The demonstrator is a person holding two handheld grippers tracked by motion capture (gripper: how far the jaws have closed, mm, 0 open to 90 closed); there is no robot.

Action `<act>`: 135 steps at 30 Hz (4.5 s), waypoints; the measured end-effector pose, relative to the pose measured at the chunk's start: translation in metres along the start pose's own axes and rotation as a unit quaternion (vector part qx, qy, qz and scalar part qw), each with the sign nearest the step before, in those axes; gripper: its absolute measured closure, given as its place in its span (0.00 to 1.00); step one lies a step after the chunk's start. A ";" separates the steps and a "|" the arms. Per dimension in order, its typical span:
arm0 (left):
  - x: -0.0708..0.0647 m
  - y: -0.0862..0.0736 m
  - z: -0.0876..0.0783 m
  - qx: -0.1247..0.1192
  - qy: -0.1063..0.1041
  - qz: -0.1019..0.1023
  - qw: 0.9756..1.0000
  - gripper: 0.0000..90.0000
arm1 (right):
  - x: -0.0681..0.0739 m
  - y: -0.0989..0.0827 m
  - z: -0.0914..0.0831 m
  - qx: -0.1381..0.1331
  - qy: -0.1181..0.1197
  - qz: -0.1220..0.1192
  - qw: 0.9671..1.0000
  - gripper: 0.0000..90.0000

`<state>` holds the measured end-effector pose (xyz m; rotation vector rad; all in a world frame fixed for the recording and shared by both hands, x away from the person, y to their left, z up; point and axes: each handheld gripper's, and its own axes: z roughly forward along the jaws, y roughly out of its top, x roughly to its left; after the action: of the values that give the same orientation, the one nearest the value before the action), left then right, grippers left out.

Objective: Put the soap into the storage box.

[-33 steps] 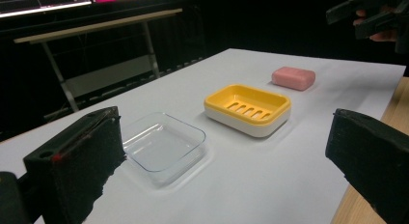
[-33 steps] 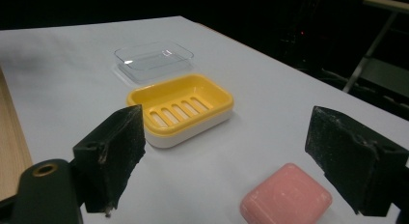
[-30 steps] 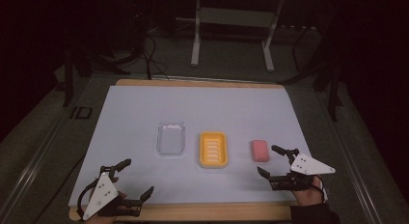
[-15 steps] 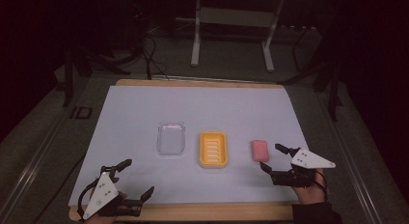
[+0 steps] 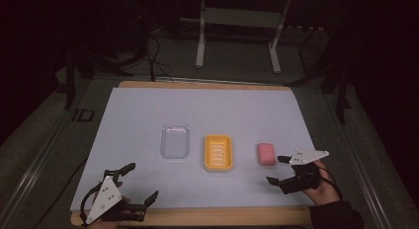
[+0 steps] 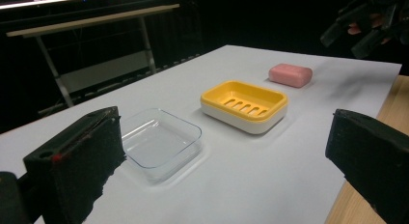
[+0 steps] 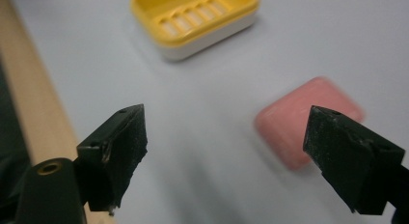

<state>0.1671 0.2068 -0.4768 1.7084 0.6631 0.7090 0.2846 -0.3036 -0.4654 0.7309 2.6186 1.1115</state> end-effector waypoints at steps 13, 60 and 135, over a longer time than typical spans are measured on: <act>0.000 0.000 0.001 0.003 0.002 0.004 1.000 0.00 | -0.002 -0.001 0.015 0.157 0.081 -0.026 0.984 0.18; -0.002 -0.001 0.001 0.011 0.011 0.006 1.000 0.00 | -0.008 0.052 0.040 0.375 -0.070 0.242 0.892 0.14; -0.002 -0.001 0.001 0.010 0.004 0.004 1.000 0.00 | -0.068 0.067 0.116 0.307 -0.222 0.422 0.824 0.41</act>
<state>0.1663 0.2045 -0.4785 1.7296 0.6709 0.7175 0.4101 -0.2274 -0.4980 2.1163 2.1944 0.0793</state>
